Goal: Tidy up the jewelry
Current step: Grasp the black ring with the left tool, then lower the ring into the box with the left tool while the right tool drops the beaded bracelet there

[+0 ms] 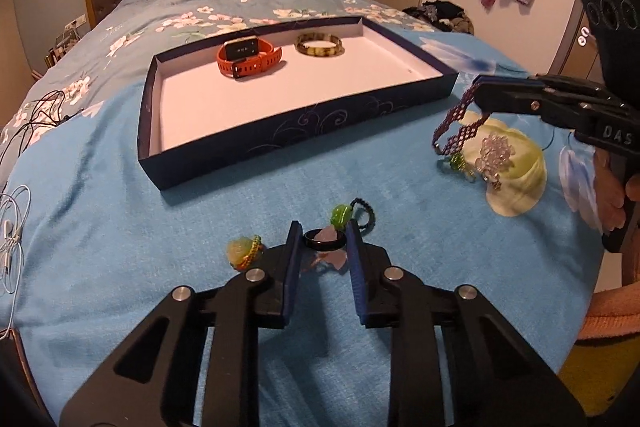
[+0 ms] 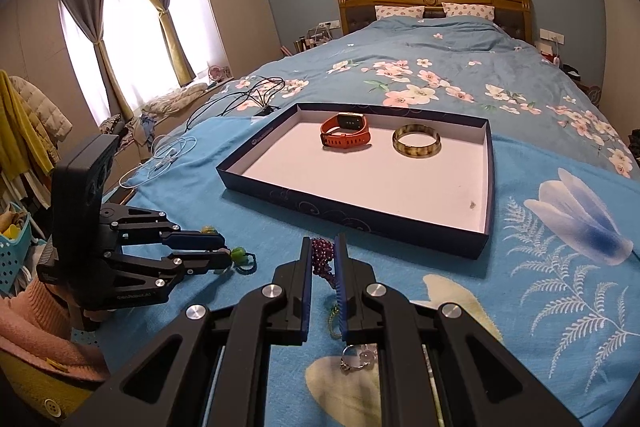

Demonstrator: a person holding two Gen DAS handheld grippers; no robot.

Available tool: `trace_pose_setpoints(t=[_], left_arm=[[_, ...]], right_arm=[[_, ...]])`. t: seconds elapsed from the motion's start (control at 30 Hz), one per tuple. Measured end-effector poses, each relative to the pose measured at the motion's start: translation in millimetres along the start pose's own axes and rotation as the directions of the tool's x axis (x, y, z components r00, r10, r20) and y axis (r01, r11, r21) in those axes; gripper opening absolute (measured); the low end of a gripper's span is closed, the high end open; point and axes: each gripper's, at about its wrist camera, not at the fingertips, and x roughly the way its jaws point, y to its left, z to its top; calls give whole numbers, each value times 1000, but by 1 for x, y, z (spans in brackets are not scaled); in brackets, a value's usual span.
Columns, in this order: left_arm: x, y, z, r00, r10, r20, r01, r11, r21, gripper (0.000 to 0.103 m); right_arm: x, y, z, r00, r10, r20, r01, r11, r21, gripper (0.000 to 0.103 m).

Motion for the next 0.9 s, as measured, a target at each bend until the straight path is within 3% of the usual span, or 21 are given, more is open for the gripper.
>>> trace_pose_setpoints(t=[0.53, 0.9], left_arm=[[-39, 11, 20, 985, -19, 169, 29, 998, -57, 23], [-39, 20, 51, 977, 12, 212, -4, 999, -38, 23]], right_arm=[[-6, 0, 14, 1000, 4, 30, -4, 1000, -14, 9], [-7, -4, 49, 996, -8, 84, 12, 999, -44, 9]])
